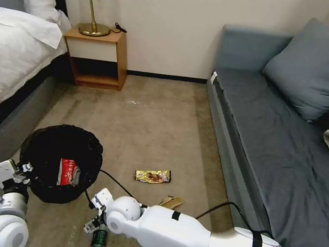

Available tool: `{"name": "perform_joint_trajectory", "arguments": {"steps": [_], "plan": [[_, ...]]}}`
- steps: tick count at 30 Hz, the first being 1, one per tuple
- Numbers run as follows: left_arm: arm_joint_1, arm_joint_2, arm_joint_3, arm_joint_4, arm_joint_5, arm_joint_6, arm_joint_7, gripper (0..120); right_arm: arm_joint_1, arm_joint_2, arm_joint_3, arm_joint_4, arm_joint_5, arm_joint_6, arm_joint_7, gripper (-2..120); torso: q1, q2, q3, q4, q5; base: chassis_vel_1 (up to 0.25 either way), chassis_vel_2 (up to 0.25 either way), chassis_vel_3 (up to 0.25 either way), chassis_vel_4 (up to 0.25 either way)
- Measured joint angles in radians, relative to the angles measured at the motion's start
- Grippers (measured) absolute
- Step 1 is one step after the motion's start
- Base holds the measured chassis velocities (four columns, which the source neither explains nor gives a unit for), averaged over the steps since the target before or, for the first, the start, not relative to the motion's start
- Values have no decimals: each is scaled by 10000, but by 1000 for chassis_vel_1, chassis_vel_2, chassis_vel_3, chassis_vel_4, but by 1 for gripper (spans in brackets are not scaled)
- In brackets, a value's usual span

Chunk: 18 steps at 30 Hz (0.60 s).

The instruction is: Pick up the trash bin, then pick up the garbage on the floor and place it into the trash bin.

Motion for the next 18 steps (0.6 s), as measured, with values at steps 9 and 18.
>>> {"name": "perform_joint_trajectory", "arguments": {"steps": [9,18], "plan": [[-95,-38,15,90,72,59,2,7,342,751,0,-2180,82,1,348,100,0,0,0,0,-1,0,0,0,0],[-183,-7,70,157,75,72,3,7,353,741,-209,-2299,344,-11,828,100,0,0,0,0,0,0,0,0,0]]}}
